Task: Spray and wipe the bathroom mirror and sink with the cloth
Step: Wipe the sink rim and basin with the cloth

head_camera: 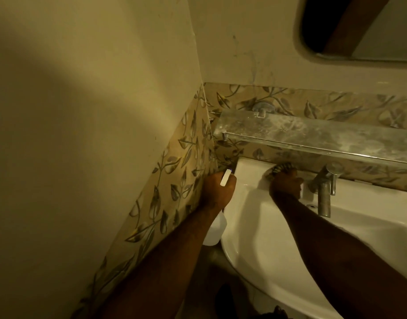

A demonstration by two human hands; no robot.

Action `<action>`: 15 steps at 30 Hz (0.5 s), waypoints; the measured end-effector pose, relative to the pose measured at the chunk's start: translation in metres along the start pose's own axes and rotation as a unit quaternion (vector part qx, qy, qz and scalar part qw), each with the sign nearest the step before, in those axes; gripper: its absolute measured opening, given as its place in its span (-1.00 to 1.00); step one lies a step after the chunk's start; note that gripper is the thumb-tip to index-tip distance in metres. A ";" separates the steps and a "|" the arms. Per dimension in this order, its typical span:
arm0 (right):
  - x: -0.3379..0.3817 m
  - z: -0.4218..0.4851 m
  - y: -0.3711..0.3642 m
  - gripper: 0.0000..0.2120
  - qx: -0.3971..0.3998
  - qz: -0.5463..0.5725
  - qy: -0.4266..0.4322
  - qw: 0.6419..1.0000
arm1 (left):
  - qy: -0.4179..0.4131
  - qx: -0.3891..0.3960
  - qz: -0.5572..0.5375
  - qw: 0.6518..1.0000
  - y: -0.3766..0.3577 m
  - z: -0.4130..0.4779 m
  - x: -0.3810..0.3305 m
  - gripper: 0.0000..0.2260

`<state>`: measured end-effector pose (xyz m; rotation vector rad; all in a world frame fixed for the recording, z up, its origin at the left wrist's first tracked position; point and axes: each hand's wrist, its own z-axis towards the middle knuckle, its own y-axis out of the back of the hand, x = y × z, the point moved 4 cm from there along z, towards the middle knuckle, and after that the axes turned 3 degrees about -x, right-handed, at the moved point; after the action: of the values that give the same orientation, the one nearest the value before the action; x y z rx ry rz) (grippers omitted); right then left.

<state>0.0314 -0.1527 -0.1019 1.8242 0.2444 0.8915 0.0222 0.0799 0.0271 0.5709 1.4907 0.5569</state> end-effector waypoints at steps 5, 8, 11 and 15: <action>0.049 -0.016 -0.021 -0.62 0.087 -0.074 0.200 0.973 | 0.030 0.004 0.017 0.999 0.004 0.004 0.011 -0.69; 0.074 -0.029 -0.032 -0.59 0.145 -0.053 0.229 0.961 | 0.033 -0.005 0.011 0.999 0.006 0.000 0.012 -0.73; 0.086 -0.032 -0.035 -0.58 0.188 -0.037 0.208 0.959 | 0.045 -0.009 0.016 0.999 0.010 -0.002 0.016 -0.73; 0.091 -0.032 -0.038 -0.58 0.204 -0.035 0.189 0.960 | 0.065 0.005 0.023 0.998 0.018 -0.004 0.024 -0.71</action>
<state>0.0826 -0.0633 -0.0876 1.9884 0.7792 1.2027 0.0181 0.1090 0.0210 0.5876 1.6073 0.6338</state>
